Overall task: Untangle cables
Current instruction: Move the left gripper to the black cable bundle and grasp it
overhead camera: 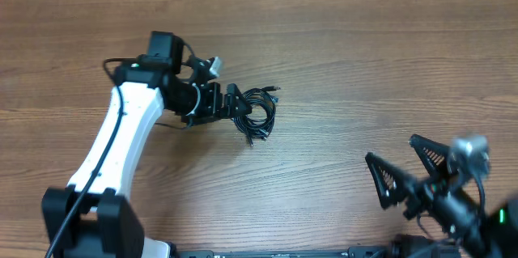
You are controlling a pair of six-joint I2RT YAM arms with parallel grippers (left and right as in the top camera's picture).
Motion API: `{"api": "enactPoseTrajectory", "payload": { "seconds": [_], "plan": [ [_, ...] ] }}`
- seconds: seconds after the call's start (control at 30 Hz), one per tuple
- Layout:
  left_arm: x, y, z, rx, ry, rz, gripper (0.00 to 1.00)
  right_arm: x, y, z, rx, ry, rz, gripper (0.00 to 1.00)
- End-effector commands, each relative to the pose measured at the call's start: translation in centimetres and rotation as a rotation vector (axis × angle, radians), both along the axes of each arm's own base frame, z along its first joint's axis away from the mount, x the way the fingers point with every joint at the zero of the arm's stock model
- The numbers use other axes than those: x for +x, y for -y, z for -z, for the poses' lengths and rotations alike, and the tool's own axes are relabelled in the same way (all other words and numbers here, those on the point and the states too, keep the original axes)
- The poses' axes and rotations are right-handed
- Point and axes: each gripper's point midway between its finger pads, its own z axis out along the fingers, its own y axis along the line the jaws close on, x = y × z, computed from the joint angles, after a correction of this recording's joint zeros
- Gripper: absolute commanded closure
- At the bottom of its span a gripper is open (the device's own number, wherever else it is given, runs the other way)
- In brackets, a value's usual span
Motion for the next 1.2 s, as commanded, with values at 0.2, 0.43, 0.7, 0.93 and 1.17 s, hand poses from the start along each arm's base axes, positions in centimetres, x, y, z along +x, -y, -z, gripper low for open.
{"api": "enactPoseTrajectory", "payload": {
  "seconds": [0.2,0.43,0.7,0.93,1.17],
  "plan": [
    [3.2,-0.2,7.1,0.211,-0.121,-0.149,0.0,0.6,-4.5,2.4,0.28,-0.385,-0.39,0.0],
    [3.6,0.0,10.9,0.23,-0.188,-0.144,0.23,3.6,-3.4,6.8,0.331,-0.658,-0.305,0.0],
    [3.4,0.2,13.2,0.234,-0.262,-0.163,0.55,4.7,-5.5,10.7,0.334,-0.884,-0.385,0.08],
    [4.2,0.9,13.1,0.222,-0.214,-0.154,0.56,5.1,-8.6,12.2,0.276,-0.927,-0.497,0.08],
    [5.3,2.1,13.1,0.207,-0.169,-0.17,0.6,5.7,-9.5,14.6,0.196,-1.006,-0.421,0.07]
  ]
}}
